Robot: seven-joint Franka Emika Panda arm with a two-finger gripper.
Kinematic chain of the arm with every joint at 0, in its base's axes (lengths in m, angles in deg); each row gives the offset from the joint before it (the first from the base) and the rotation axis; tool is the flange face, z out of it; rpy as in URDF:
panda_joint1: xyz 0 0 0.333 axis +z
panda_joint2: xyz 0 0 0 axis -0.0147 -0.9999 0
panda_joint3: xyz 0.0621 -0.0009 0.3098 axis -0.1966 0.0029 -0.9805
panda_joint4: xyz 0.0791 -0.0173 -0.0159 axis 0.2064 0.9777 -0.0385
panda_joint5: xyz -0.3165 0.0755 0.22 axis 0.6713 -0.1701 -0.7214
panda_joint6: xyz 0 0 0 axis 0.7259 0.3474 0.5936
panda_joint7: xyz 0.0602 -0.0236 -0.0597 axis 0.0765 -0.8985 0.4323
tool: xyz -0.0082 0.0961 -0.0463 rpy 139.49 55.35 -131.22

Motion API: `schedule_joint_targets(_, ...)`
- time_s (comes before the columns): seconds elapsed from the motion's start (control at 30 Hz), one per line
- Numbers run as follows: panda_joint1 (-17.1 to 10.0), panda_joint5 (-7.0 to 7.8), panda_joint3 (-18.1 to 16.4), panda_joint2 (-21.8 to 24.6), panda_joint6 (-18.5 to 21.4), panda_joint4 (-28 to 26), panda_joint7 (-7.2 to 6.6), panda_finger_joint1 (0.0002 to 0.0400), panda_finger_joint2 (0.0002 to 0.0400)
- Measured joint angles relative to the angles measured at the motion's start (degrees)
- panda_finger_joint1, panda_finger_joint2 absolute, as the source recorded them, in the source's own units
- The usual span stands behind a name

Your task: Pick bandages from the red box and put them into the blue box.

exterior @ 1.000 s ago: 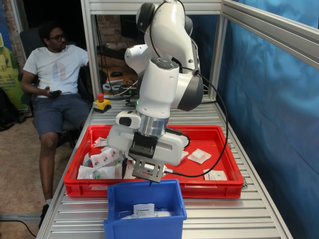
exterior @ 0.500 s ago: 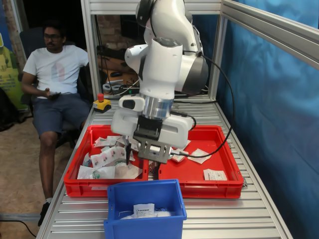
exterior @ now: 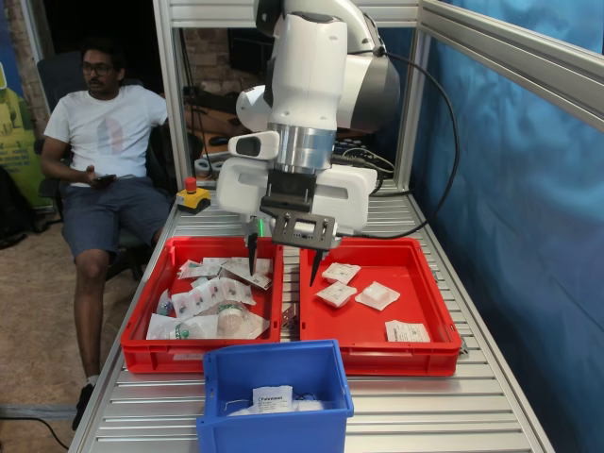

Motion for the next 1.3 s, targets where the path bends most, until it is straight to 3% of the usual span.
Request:
schedule_joint_targets(0.37, -4.5, 0.15, -9.2, 7.9, 0.3, 5.7, 0.00, 0.0400, 0.0400)
schedule_joint_targets(0.57, -6.7, 0.45, -12.5, 11.4, 1.3, 8.8, 0.00, 0.0400, 0.0400)
schedule_joint_targets(0.77, -9.7, 2.68, -16.2, 15.2, 2.1, 12.4, 0.00, 0.0400, 0.0400)
schedule_joint_targets(0.83, -11.6, 4.03, -18.3, 17.2, 2.3, 14.4, 0.00, 0.0400, 0.0400)
schedule_joint_targets(1.13, -15.7, 5.43, -22.5, 20.4, 2.7, 17.1, 0.00, 0.0400, 0.0400)
schedule_joint_targets(1.3, -17.1, 5.87, -23.7, 21.7, 5.8, 17.8, 0.00, 0.0400, 0.0400)
